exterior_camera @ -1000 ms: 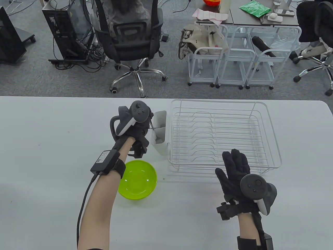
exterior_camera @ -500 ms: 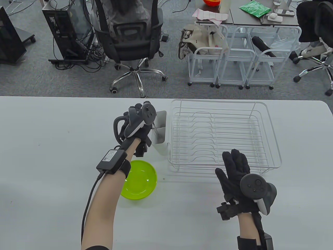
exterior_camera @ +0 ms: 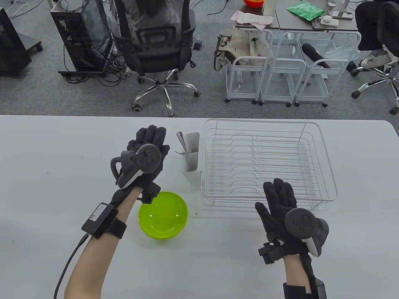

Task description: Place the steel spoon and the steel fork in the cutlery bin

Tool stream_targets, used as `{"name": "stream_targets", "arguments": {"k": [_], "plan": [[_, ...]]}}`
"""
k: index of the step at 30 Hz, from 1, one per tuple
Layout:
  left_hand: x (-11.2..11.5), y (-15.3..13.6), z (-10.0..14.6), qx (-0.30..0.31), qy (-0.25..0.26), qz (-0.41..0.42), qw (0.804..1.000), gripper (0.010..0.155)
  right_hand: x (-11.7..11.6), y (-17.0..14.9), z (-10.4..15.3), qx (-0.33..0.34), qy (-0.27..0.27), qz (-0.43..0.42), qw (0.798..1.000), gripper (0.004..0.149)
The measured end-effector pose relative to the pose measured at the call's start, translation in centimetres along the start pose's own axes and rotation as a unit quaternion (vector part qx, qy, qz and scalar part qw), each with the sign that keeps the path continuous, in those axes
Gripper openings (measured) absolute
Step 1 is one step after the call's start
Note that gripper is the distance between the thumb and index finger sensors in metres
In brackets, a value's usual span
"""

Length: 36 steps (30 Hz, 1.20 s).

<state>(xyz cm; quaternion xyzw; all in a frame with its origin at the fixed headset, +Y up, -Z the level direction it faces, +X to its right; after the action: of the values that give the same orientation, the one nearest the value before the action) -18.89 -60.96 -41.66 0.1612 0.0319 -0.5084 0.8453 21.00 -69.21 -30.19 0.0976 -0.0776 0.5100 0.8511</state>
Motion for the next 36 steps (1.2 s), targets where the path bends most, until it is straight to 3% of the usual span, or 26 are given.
{"name": "stream_targets", "arguments": {"k": [6, 16, 25, 36], "plan": [[-1.3, -1.9, 5.5, 0.014, 0.015, 0.001, 1.000, 0.061, -0.4, 0.7, 0.1, 0.011, 0.005, 0.013, 1.000, 0.070], [-0.4, -5.7, 12.3, -0.003, 0.021, 0.013, 1.000, 0.062, -1.1, 1.6, 0.2, 0.025, 0.013, 0.031, 0.999, 0.069], [0.8, -8.4, 14.1, -0.020, 0.011, -0.019, 1.000, 0.063, -1.6, 2.0, 0.2, 0.033, 0.017, 0.054, 0.998, 0.069], [0.6, -8.7, 14.2, -0.013, 0.033, -0.027, 0.999, 0.064, -1.9, 2.7, 0.4, 0.049, 0.018, 0.064, 0.997, 0.068]]}}
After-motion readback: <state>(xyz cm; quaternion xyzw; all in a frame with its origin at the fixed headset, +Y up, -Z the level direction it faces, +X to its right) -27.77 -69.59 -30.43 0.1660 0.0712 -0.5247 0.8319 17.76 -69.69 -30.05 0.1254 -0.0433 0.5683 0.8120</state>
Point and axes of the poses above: the tracker on the back of each hand, its own y axis roughly to the thumb side, its own z axis roughly from the fingertips to the wrist, x = y × z, the point moved 3 cm from there along -z, roughly from the wrist to the fingertips, and after that the axes turned 14 degrees about z, right-handed, at the moved point
